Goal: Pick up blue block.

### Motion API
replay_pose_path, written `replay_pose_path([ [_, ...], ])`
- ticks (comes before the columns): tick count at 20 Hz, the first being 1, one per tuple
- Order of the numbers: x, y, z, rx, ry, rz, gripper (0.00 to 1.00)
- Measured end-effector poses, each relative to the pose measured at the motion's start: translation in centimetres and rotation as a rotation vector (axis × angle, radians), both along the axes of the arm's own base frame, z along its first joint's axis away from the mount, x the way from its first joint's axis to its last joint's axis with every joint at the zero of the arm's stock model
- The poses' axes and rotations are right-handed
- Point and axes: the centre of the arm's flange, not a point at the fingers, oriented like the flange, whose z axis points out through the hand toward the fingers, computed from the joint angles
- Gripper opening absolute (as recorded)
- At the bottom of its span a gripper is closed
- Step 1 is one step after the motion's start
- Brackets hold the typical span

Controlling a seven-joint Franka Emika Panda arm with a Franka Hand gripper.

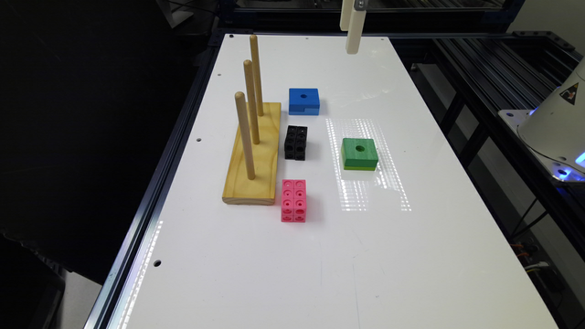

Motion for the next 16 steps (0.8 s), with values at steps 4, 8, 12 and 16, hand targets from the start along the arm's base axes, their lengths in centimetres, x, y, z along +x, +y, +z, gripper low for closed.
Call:
replay_pose_path([
  [4,0.0,0.0,0.0,0.0,0.0,0.0,1.0],
  [8,0.1,-0.6,0.2,-0.001,-0.006,-0.012,1.0],
  [12,0.6,-1.7,0.8,-0.002,-0.02,-0.023,1.0],
  [16,2.1,-3.1,0.9,-0.003,-0.029,-0.028,1.0],
])
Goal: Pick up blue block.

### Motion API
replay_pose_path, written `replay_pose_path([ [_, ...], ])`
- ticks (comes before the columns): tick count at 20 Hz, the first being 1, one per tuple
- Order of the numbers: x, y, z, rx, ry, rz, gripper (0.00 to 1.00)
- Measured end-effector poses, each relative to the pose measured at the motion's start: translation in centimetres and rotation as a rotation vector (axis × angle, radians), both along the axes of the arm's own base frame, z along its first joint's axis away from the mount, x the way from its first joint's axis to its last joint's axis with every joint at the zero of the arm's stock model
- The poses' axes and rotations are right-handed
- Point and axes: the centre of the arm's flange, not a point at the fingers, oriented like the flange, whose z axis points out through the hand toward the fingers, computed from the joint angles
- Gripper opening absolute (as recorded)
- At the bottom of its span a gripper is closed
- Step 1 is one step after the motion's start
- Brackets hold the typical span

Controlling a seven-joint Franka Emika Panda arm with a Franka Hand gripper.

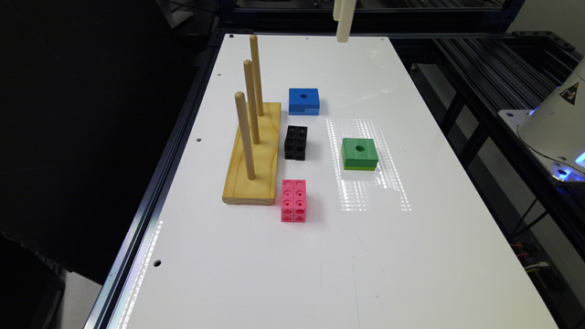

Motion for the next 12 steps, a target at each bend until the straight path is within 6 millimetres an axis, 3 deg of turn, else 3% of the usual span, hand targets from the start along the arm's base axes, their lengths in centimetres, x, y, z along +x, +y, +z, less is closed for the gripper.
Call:
replay_pose_path([
  [7,2.7,-2.1,-1.0,0.003,0.006,-0.003,1.0],
  [12,2.9,-4.0,-1.2,0.003,0.008,-0.003,1.0],
])
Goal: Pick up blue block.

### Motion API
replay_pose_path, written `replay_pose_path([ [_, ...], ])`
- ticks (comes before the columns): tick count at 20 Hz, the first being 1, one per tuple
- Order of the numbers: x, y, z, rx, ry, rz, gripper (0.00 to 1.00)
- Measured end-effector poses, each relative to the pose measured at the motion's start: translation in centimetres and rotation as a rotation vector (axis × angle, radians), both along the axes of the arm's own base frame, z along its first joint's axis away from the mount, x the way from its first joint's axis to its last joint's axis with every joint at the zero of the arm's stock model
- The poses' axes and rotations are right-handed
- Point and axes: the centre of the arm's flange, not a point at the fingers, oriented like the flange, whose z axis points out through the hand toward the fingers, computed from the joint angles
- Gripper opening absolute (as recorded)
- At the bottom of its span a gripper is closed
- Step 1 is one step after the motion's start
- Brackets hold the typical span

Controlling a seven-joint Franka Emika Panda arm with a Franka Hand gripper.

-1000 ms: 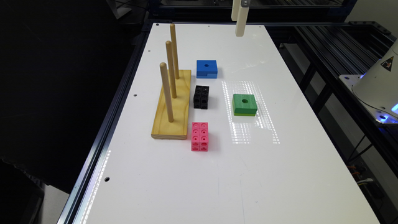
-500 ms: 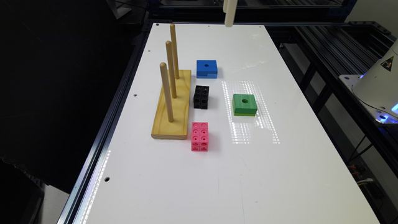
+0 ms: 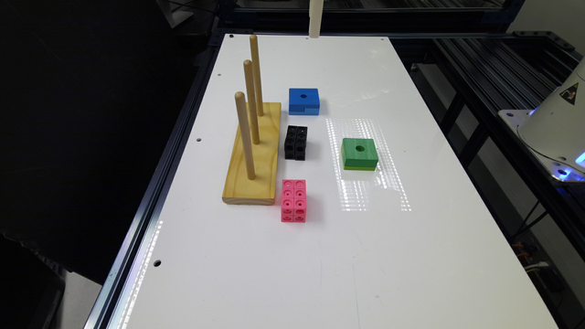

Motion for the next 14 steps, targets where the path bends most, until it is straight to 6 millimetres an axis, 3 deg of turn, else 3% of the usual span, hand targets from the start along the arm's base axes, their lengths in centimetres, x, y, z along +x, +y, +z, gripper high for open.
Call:
replay_pose_path([
  [9,-0.9,-3.4,0.0,-0.003,0.0,0.001,1.0],
  [14,-1.0,-3.5,0.0,-0.003,0.0,0.002,1.0],
])
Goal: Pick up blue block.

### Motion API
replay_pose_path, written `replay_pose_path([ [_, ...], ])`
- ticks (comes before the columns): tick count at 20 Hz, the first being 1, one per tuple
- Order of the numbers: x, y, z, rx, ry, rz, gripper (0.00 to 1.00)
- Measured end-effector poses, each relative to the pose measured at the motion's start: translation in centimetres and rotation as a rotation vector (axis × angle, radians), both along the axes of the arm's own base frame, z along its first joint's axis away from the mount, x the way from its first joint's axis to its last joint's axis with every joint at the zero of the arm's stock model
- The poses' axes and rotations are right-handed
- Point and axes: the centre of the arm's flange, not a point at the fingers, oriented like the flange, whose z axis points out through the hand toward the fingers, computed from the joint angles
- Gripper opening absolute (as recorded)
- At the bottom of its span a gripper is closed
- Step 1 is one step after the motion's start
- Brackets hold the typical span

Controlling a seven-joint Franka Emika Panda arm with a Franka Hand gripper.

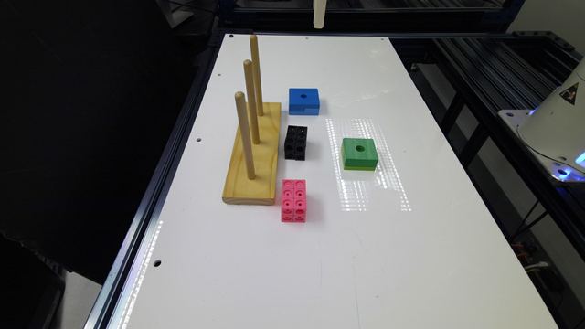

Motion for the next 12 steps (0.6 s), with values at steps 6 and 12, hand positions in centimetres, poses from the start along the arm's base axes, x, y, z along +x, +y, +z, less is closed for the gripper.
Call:
replay_pose_path([
  [6,0.3,-0.1,-2.9,0.007,0.017,0.0,1.0],
  [12,0.8,-0.2,-5.6,0.009,0.019,0.0,1.0],
])
